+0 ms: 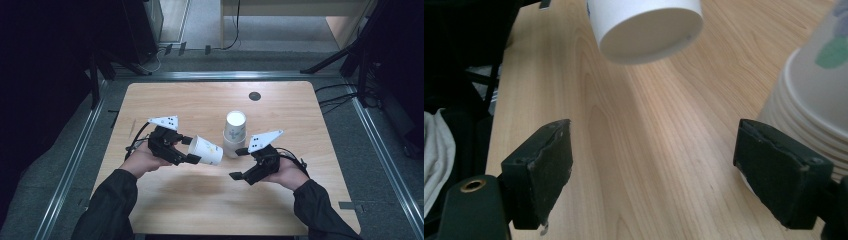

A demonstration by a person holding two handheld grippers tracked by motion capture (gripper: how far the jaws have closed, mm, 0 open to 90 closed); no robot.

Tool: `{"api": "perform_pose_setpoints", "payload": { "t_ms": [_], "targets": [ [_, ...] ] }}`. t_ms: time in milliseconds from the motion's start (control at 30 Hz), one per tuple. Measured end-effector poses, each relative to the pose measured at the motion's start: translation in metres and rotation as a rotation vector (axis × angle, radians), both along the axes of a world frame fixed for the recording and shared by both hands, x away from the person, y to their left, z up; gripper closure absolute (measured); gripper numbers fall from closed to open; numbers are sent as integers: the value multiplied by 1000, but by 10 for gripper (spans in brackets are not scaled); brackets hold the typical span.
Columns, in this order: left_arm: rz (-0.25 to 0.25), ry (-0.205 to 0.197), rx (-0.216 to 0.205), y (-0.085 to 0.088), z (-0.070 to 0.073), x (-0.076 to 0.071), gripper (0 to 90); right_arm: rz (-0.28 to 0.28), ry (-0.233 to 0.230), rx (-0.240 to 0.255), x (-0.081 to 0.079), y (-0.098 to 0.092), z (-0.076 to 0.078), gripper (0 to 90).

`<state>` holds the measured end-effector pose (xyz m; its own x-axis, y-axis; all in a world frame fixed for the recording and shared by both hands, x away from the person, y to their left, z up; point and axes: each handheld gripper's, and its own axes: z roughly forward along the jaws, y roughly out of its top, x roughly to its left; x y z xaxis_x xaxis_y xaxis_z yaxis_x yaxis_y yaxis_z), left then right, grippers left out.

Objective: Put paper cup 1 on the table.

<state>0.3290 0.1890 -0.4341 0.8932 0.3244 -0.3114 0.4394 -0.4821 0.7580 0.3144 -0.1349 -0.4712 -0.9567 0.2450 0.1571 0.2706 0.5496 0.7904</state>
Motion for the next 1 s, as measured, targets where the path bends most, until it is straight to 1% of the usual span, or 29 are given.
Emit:
{"api": "perform_pose_setpoints", "payload": {
  "t_ms": [67,233,267,333,433,467,533,633,767,833,1000],
  "targets": [
    [12,-1,9,3,0,1,231,-15,4,-6,2,-1,-1,165],
    [51,-6,56,13,0,4,231,-41,-5,-31,4,-1,-3,165],
    [60,0,58,15,0,5,231,-52,-6,-39,5,-1,-4,166],
    [72,-2,72,19,-1,7,231,-77,-3,-55,8,-1,-5,169],
    [91,-4,100,25,-3,11,232,-87,-1,-69,9,-2,-8,170],
    [97,3,104,27,-4,13,232,-91,0,-74,10,-2,-8,170],
    [109,3,124,32,-4,16,232,-96,-2,-79,10,-2,-8,171],
    [135,8,151,40,-5,20,231,-109,7,-86,11,-2,-9,172],
    [157,13,206,50,-4,22,231,-109,5,-83,12,-2,-8,172],
    [164,17,247,55,-4,24,231,-107,3,-87,11,-1,-9,172],
    [191,27,324,66,-1,33,231,-105,3,-88,11,-1,-9,172]
  ]
}}
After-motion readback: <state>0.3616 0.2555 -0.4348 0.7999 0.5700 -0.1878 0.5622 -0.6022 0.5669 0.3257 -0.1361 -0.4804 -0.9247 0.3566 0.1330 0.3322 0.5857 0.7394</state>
